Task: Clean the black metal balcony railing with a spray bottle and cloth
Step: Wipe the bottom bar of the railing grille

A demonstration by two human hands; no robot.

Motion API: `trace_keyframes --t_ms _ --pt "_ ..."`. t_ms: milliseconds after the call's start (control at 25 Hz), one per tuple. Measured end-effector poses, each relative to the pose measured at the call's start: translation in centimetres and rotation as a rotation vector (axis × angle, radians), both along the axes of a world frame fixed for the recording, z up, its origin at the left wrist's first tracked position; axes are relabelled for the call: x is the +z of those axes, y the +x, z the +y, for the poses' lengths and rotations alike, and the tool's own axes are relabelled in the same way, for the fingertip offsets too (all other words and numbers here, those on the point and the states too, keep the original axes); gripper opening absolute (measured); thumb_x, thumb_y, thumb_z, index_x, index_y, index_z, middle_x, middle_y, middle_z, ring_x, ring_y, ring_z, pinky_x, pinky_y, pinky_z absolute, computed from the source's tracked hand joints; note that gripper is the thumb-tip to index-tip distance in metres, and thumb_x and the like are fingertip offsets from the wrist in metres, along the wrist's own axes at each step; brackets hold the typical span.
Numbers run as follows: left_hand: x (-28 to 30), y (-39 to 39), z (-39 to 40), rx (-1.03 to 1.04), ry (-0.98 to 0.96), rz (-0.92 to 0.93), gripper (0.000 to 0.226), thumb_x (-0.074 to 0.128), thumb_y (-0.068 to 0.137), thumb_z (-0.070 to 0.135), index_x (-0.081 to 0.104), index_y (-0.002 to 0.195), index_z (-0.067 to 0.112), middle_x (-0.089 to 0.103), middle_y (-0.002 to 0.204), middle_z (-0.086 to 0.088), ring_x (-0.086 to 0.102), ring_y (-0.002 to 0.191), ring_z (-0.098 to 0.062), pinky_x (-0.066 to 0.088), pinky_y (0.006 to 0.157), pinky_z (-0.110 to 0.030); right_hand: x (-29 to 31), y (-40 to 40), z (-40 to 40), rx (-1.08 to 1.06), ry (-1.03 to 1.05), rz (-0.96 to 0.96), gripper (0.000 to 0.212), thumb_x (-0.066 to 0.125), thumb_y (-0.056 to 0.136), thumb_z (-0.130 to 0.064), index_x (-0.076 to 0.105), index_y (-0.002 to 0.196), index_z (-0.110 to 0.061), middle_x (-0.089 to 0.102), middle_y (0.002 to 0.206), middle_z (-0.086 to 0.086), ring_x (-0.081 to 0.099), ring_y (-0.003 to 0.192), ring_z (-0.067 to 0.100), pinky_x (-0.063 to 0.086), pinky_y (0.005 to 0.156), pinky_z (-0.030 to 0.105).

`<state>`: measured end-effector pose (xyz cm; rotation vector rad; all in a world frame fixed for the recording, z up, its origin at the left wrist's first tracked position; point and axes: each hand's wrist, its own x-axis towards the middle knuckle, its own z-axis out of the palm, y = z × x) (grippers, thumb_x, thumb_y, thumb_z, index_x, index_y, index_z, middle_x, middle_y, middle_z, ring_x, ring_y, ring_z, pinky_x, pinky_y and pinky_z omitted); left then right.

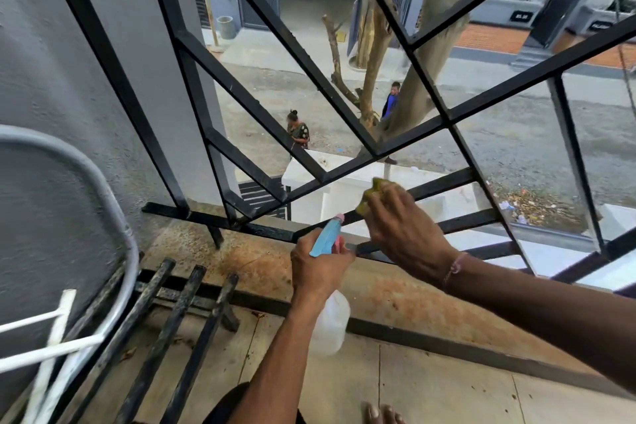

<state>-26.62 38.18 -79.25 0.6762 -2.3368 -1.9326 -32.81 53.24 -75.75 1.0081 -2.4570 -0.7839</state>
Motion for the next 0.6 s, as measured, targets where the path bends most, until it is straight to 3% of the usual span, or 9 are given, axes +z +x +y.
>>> trace_keyframes --t_ms 160,240,360,440,600 --pt "-1.2 0.4 -4.2 0.185 0.051 -0.077 0.035 0.083 0.083 0.015 0.056 0.103 0.023 0.059 0.094 -0.004 0.062 0.088 -0.021 0.056 0.071 -0.035 -5.4 -1.3 -6.1 0.091 -0.028 -0.141 0.046 0.03 0.1 -0.02 0.052 0.134 0.003 0.048 0.125 0.022 0.044 0.118 0.043 0.04 0.102 0.055" --pt "-1.7 0.6 -5.9 0.252 0.062 -0.088 0.032 0.081 0.085 0.017 0.058 0.106 0.018 0.06 0.097 -0.008 0.059 0.081 -0.018 0.048 0.06 -0.029 -7.7 -1.6 -9.3 0.108 -0.027 -0.196 0.046 0.032 0.099 -0.021 0.054 0.134 -0.001 0.049 0.124 0.019 0.047 0.113 0.038 0.043 0.1 0.05" --pt "-2.2 0.7 -7.1 0.298 0.073 -0.098 0.025 0.079 0.084 0.008 0.059 0.094 0.02 0.061 0.091 -0.007 0.056 0.073 -0.014 0.043 0.055 -0.025 -10.2 -2.1 -13.2 0.023 -0.036 -0.232 0.046 0.036 0.105 -0.031 0.049 0.141 -0.005 0.05 0.123 0.016 0.048 0.109 0.031 0.044 0.098 0.043" --pt "-2.6 0.4 -7.5 0.307 0.067 -0.105 0.034 0.081 0.083 0.007 0.063 0.111 0.013 0.065 0.1 -0.011 0.06 0.08 -0.016 0.044 0.055 -0.023 -10.9 -2.4 -14.2 -0.028 -0.024 -0.247 0.049 0.035 0.106 -0.035 0.044 0.144 -0.005 0.05 0.127 0.02 0.049 0.112 0.032 0.045 0.1 0.042" --pt "-3.1 -0.1 -6.5 0.329 0.182 -0.072 0.045 0.082 0.083 0.012 0.06 0.122 0.012 0.064 0.11 -0.012 0.063 0.094 -0.021 0.047 0.059 -0.023 -9.7 -2.8 -13.3 0.051 0.003 -0.274 0.046 0.037 0.107 -0.037 0.049 0.139 -0.006 0.057 0.121 0.014 0.053 0.107 0.026 0.048 0.095 0.037"
